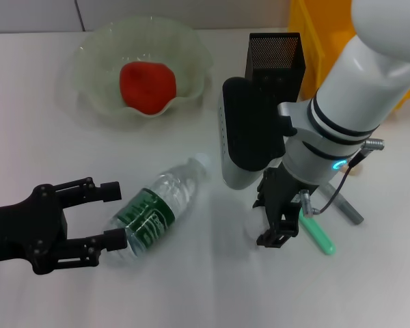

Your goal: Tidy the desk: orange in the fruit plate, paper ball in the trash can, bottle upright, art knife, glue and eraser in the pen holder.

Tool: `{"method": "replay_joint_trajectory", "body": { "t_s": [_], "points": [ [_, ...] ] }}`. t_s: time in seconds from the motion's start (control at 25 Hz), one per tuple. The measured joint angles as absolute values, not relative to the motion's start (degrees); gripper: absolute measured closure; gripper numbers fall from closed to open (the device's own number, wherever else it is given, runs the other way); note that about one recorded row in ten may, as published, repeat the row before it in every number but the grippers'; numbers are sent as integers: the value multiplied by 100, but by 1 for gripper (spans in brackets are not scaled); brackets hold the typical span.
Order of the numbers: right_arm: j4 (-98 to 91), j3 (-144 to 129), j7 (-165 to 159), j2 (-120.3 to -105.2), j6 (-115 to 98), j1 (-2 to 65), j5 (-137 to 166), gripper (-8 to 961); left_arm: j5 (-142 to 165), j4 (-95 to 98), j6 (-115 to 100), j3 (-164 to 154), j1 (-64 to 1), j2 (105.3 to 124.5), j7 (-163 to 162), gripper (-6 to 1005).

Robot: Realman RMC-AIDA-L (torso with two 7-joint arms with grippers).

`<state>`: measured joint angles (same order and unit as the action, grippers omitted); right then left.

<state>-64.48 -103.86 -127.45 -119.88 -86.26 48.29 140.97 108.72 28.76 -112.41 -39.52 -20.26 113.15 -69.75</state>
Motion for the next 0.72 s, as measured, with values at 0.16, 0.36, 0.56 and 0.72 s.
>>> {"method": "replay_joint_trajectory", "body": {
  "t_s": [0.16, 0.36, 0.56, 0.72],
  "points": [
    [-7005, -9931, -12769, -11961, -8967, 4673, 14125, 390, 10872, 2879, -11242, -3947, -2021, 11318, -6977, 207],
    [-8323, -7971, -12992, -11935, -9608, 4623, 14545, 400, 10872, 2882, -11269, -3922, -2009, 11316, -6979, 209],
    [-8498, -7331, -14271, -11931, -8471, 4822, 16131, 396, 10869, 2883, -11277, -3917, -2018, 11313, -6979, 210],
    [-8022, -7331, -14727, -11928, -7685, 4922, 16639, 394, 10865, 2883, -11277, -3914, -2027, 11312, -6979, 211]
  ]
}}
